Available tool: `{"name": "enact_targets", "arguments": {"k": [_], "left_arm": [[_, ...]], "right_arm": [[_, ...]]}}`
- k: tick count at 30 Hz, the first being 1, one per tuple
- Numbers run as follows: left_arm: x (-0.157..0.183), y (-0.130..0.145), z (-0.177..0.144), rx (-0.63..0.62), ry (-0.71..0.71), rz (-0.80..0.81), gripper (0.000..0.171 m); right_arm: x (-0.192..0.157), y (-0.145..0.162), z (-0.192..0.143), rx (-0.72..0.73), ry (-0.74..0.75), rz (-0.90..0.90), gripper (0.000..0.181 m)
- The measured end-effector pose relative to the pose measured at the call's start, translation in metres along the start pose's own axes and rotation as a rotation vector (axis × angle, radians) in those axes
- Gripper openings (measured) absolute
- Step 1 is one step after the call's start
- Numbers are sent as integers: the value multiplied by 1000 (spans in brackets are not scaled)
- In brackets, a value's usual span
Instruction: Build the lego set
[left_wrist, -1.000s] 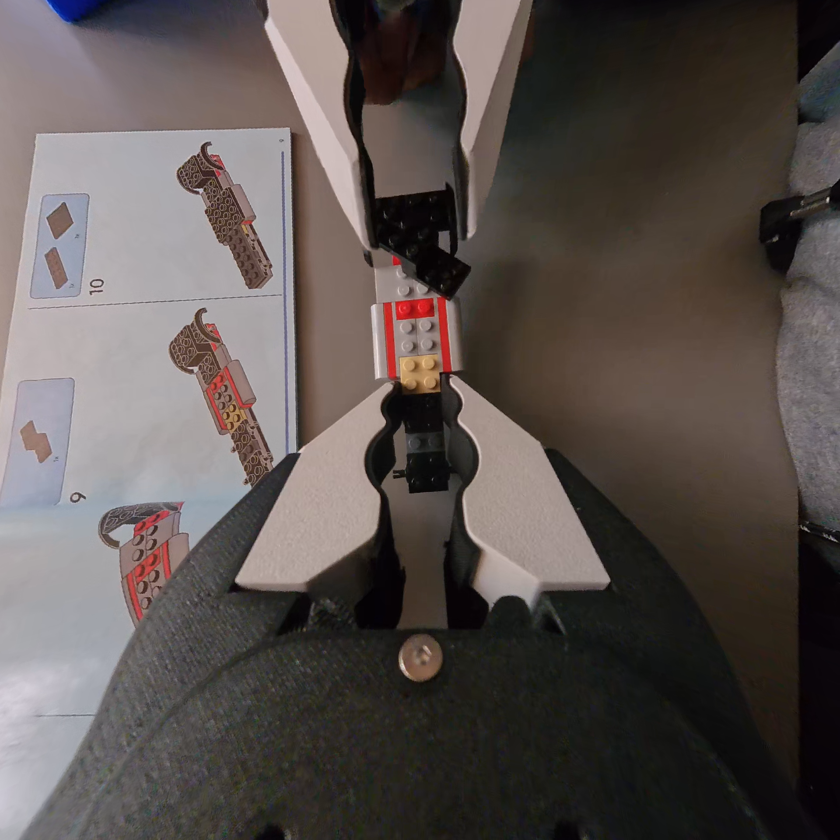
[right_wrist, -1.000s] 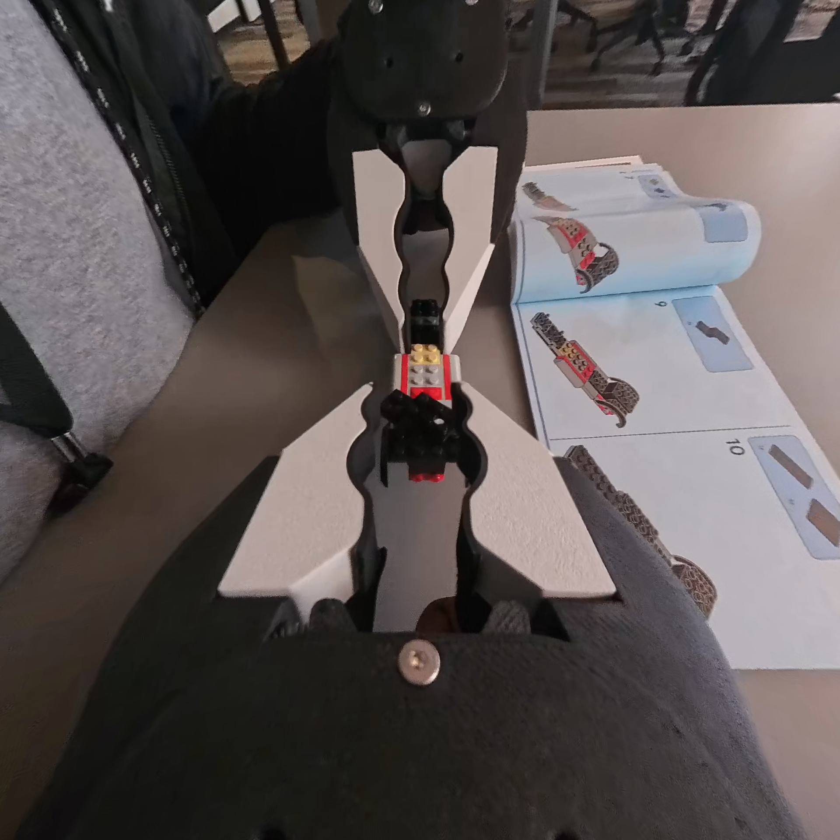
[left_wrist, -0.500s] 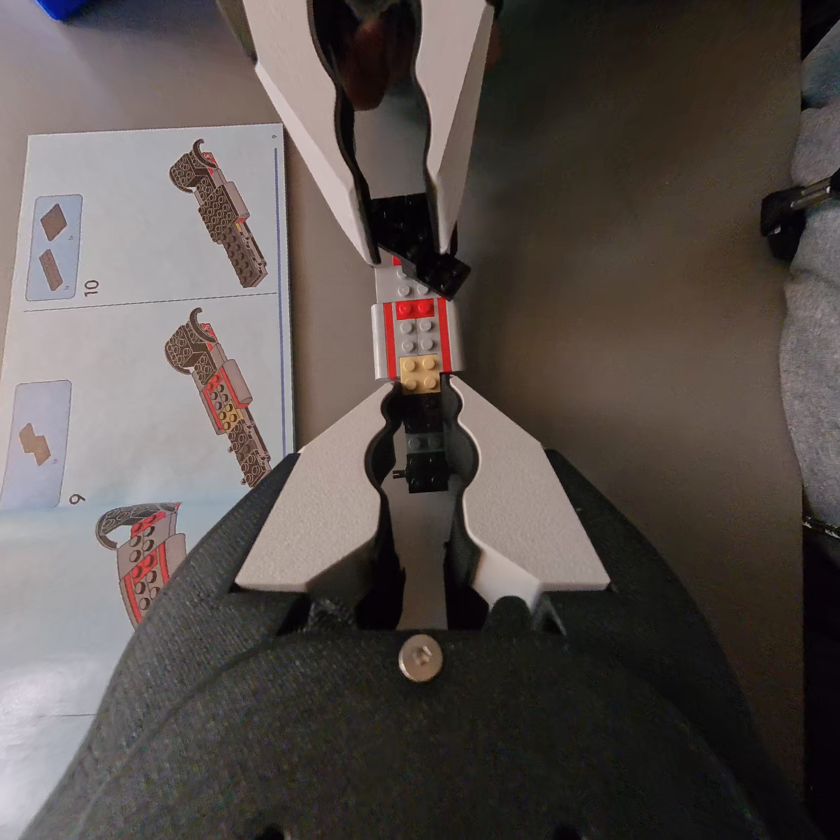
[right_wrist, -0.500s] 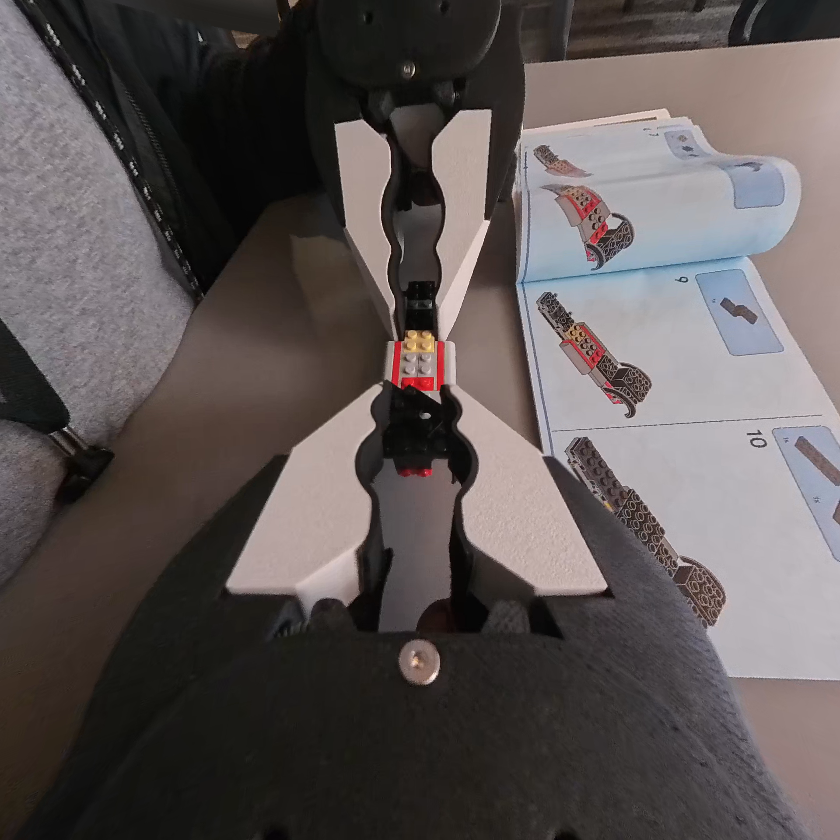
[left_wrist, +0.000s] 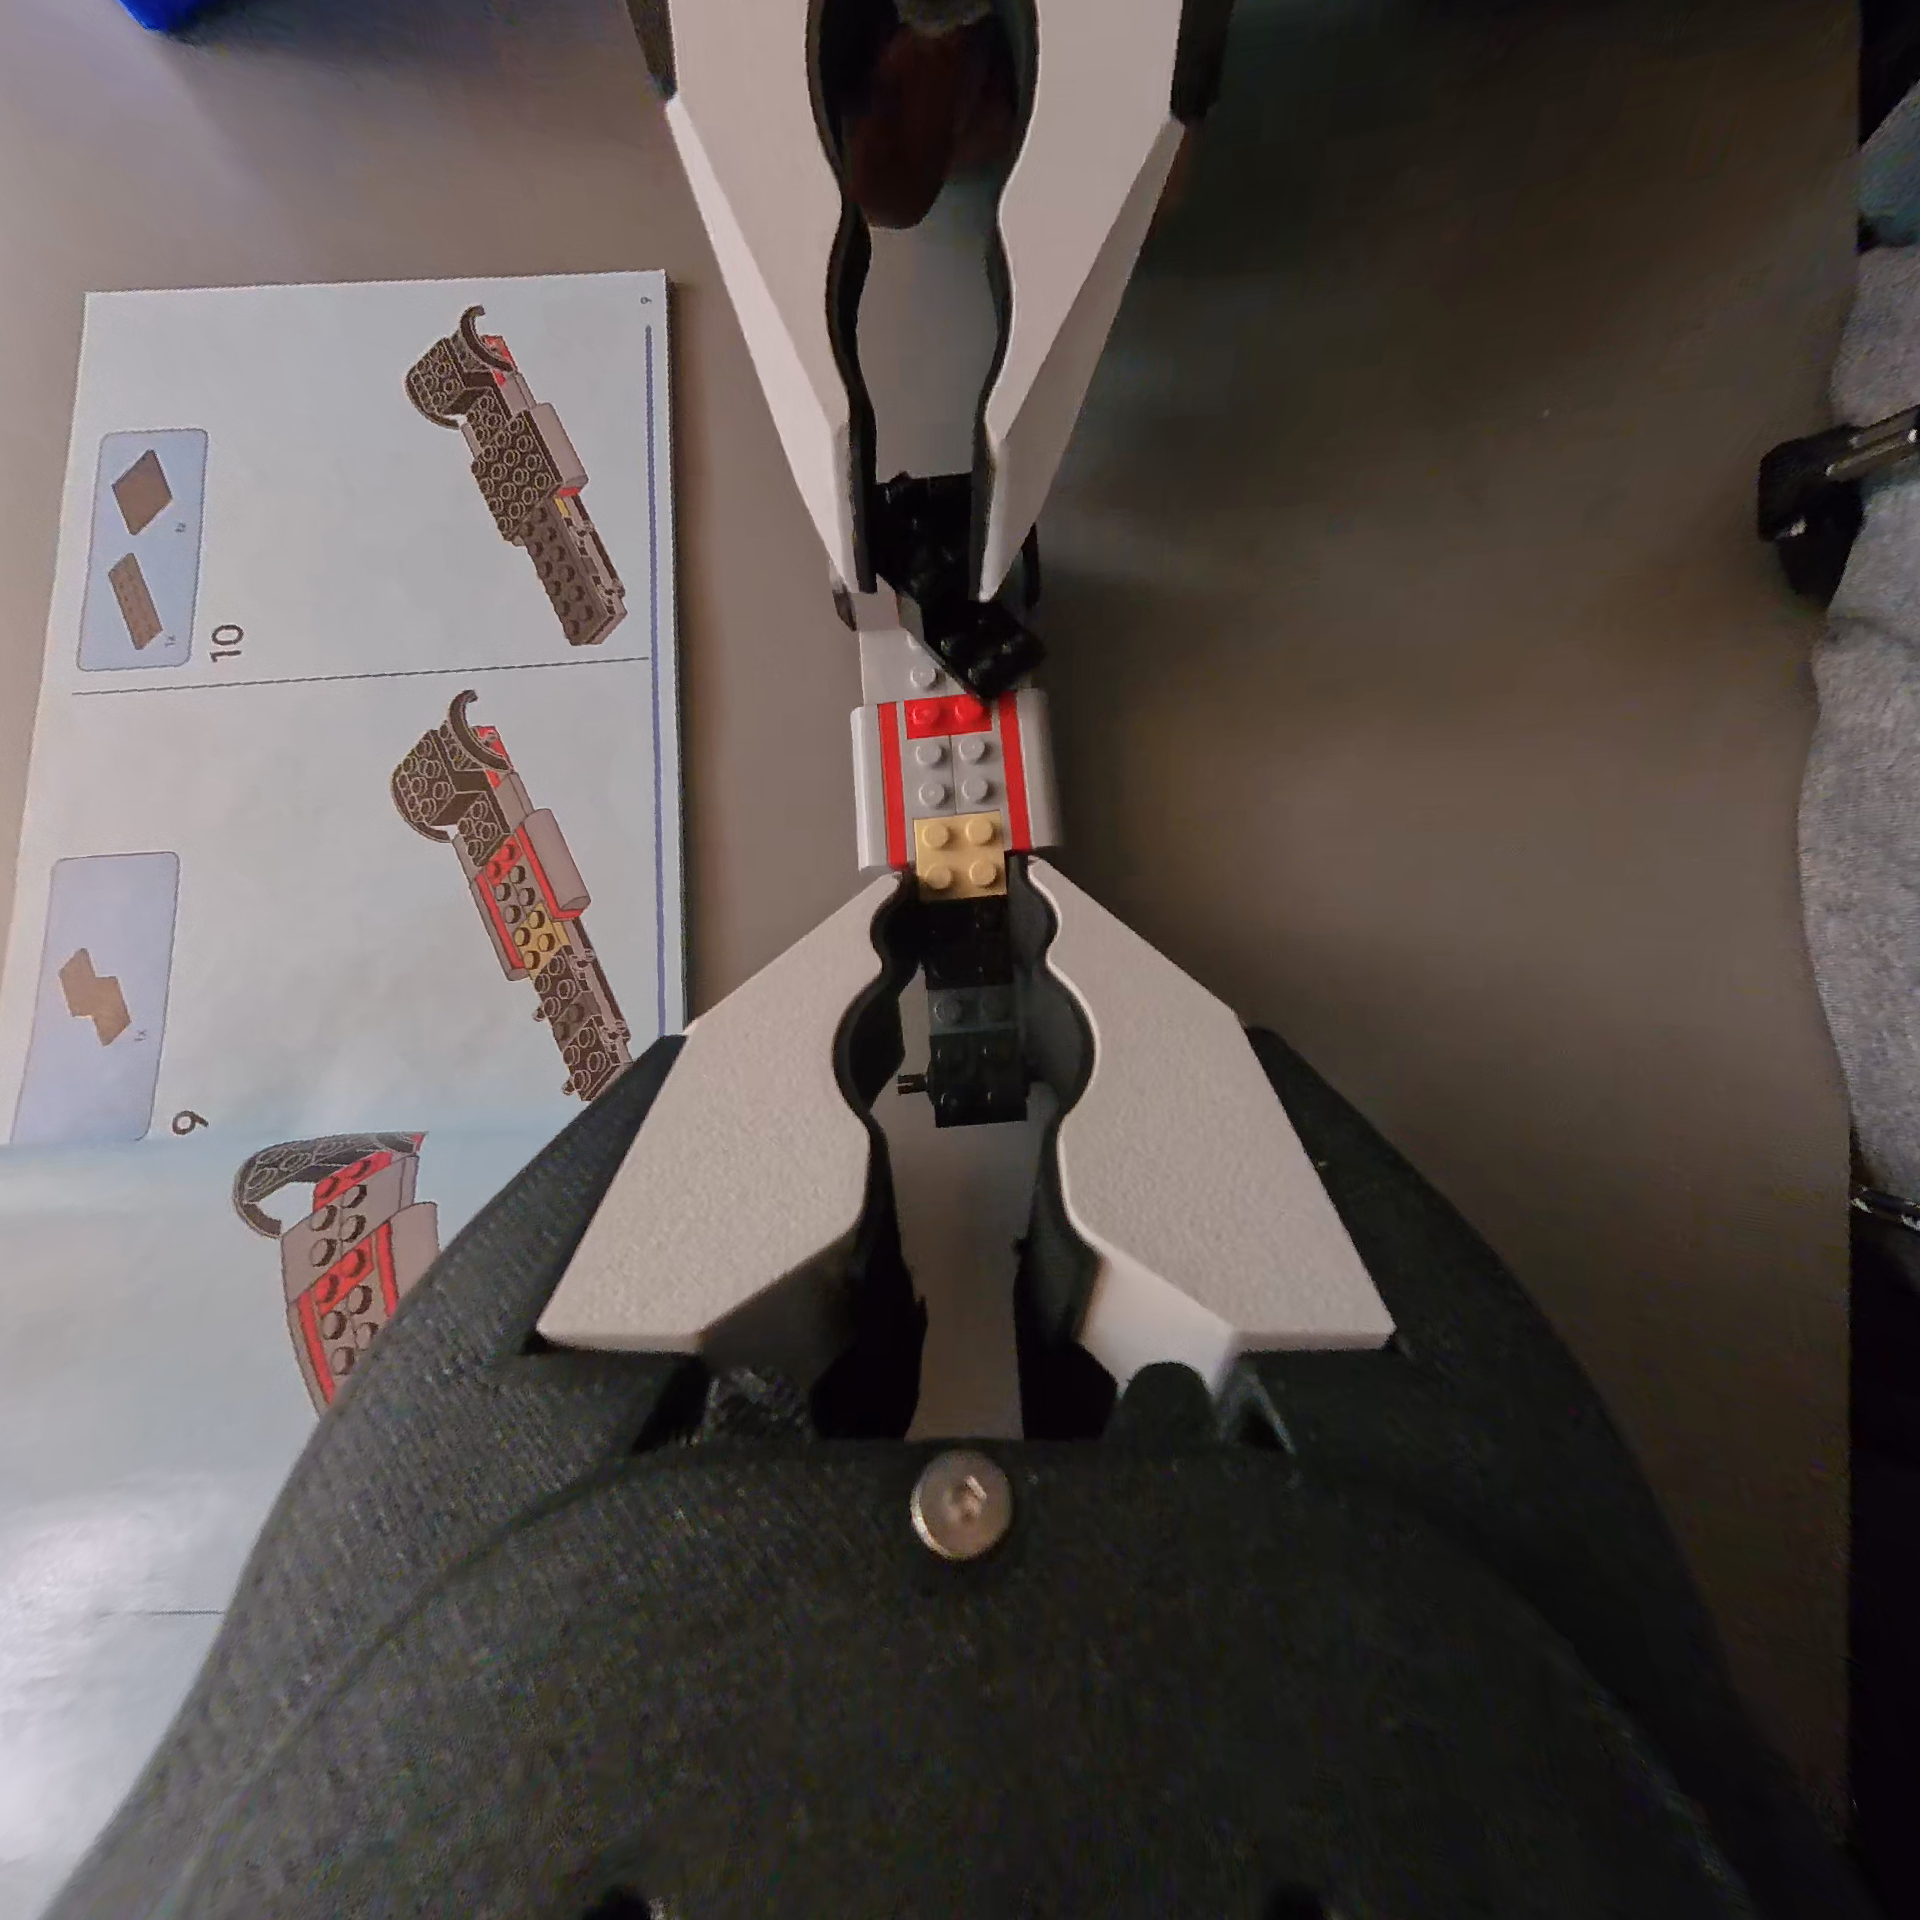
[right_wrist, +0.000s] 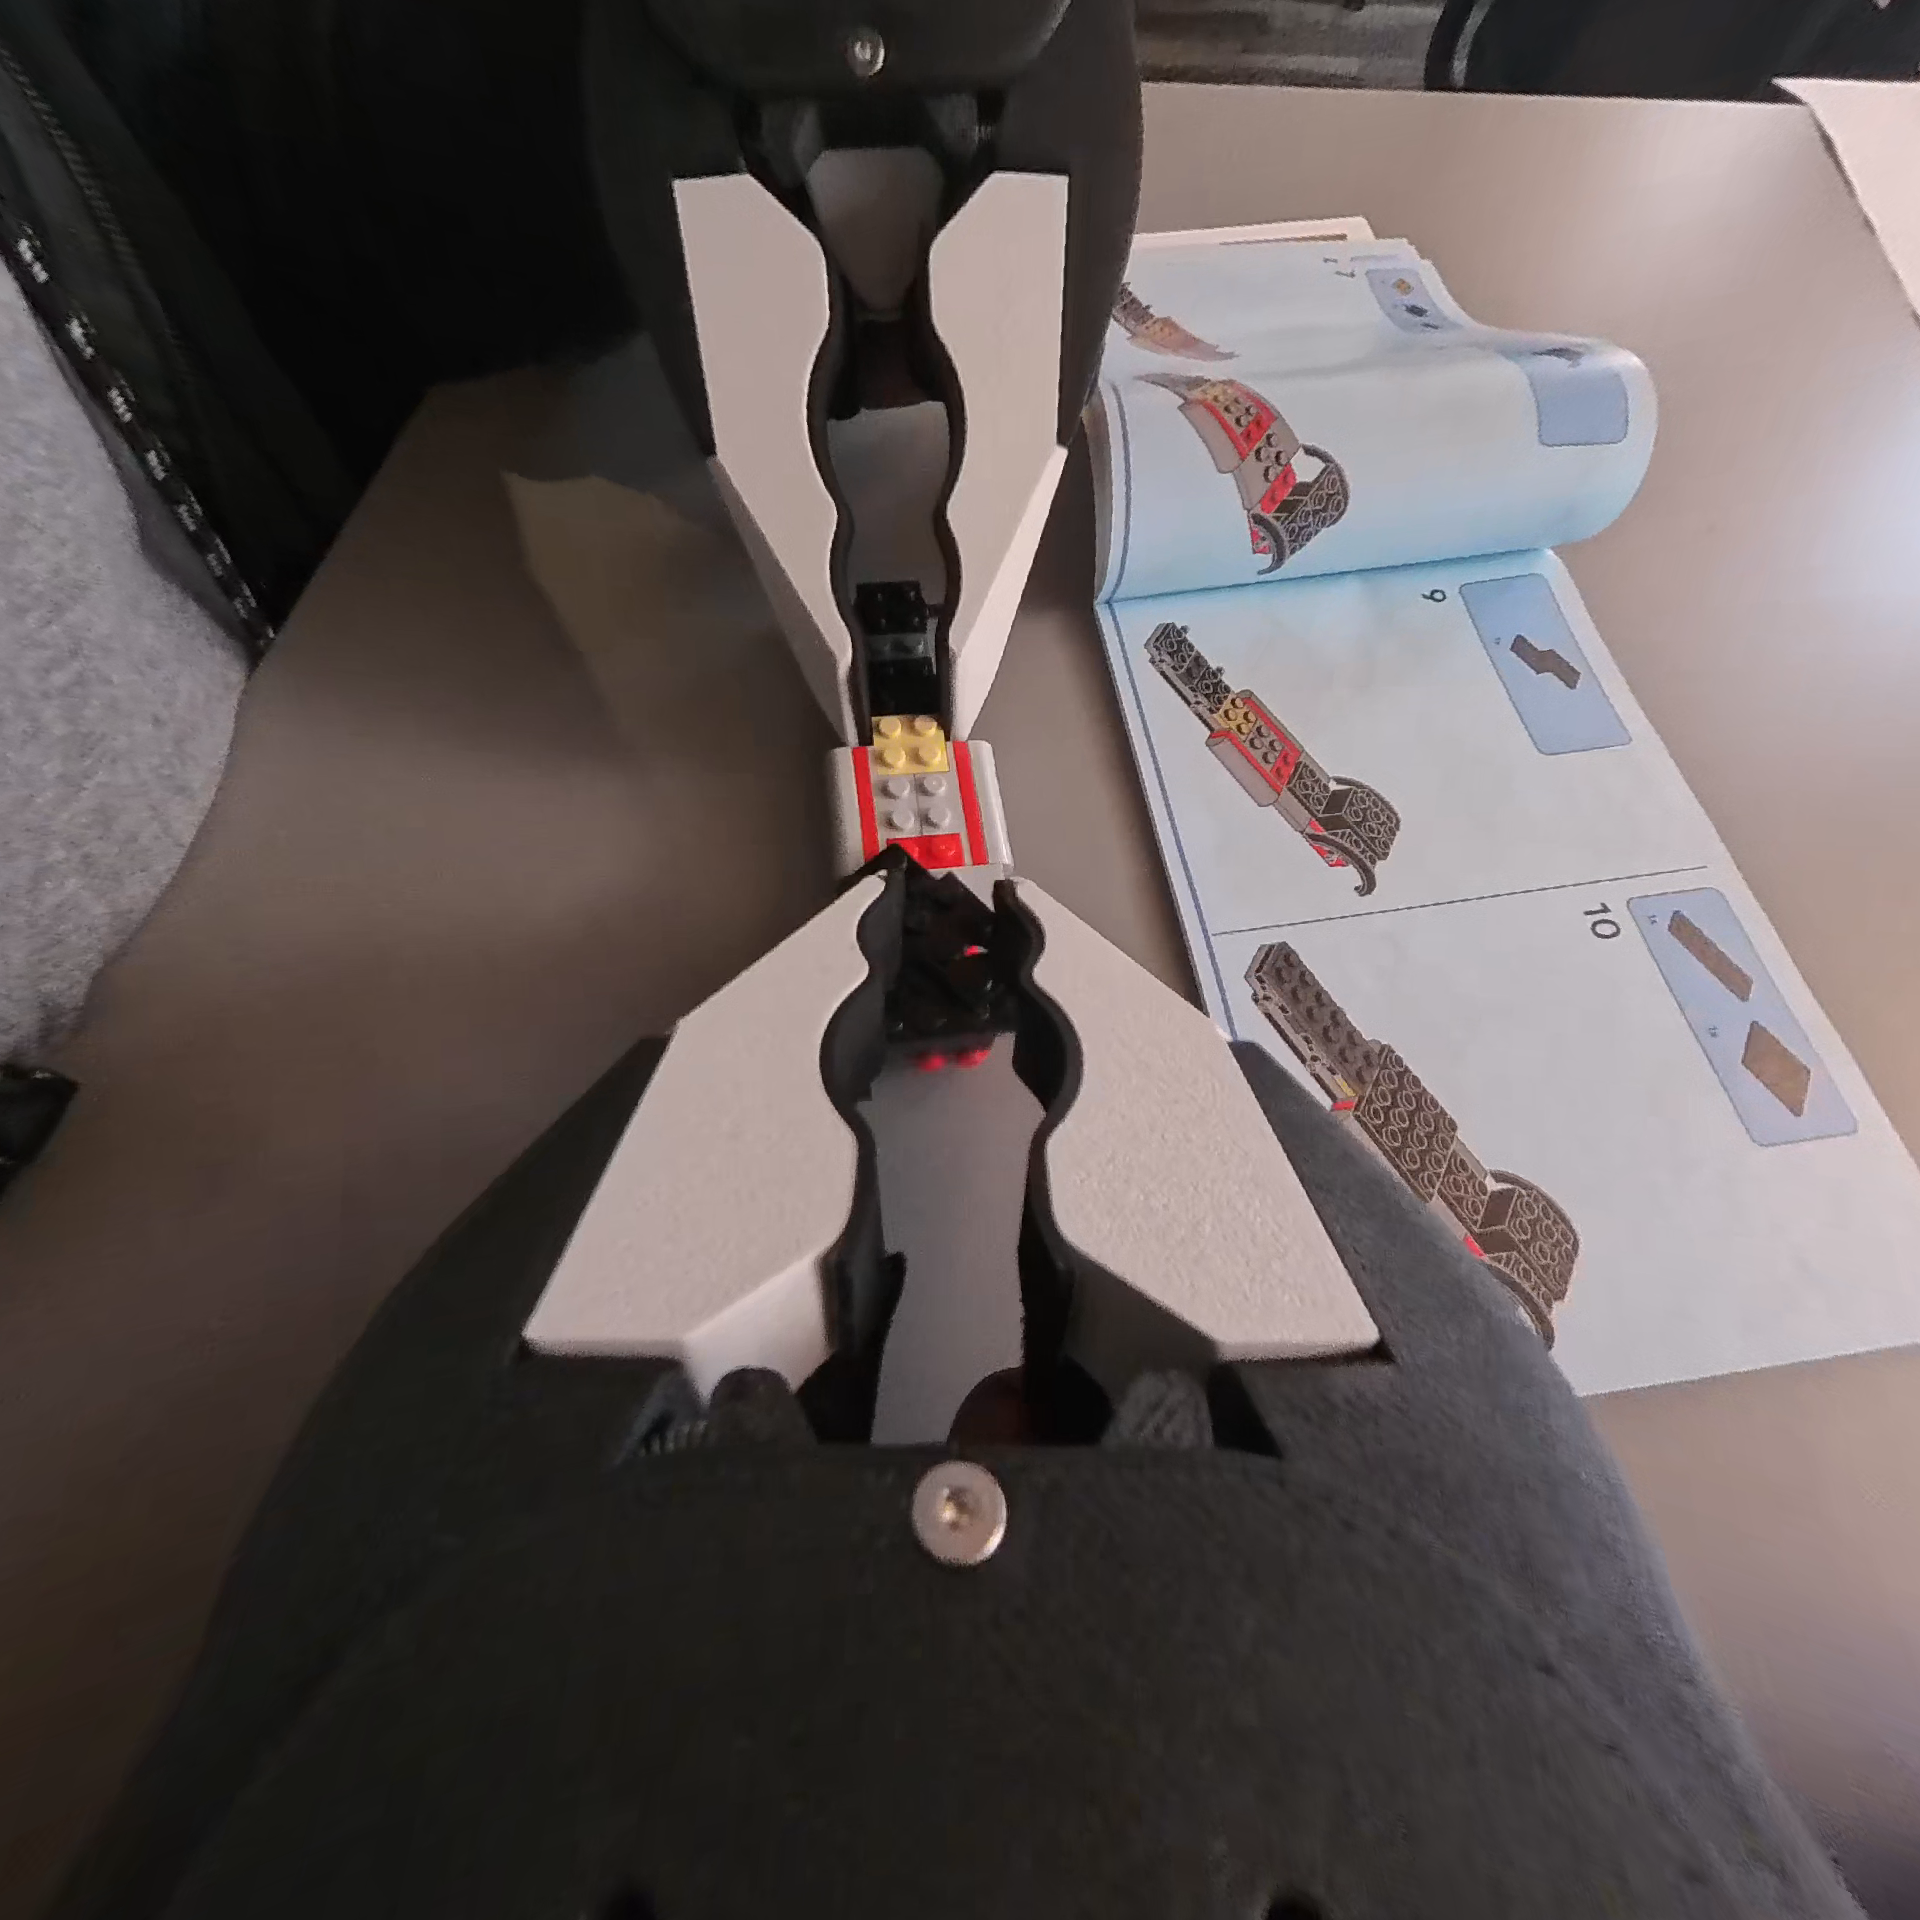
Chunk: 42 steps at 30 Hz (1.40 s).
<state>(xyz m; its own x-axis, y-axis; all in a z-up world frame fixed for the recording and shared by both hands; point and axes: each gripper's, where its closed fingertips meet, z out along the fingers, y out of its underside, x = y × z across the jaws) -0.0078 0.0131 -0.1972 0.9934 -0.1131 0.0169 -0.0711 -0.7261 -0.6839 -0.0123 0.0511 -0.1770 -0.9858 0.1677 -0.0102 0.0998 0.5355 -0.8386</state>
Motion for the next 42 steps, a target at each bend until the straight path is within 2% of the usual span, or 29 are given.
{"name": "enact_targets", "arguments": {"k": [14, 23, 34, 42], "left_arm": [[-1, -1, 0, 8, 0, -4, 16], [-1, -2, 0, 11, 1, -2, 16], [2, -3, 0, 13, 5, 16, 16], [2, -4, 0, 18, 4, 21, 16]], "right_arm": [[6, -2, -3, 29, 32, 40, 25], [3, -7, -10, 84, -6, 65, 29], [-4, -4, -11, 66, -110, 75, 30], [-4, 0, -7, 28, -111, 76, 24]]}}
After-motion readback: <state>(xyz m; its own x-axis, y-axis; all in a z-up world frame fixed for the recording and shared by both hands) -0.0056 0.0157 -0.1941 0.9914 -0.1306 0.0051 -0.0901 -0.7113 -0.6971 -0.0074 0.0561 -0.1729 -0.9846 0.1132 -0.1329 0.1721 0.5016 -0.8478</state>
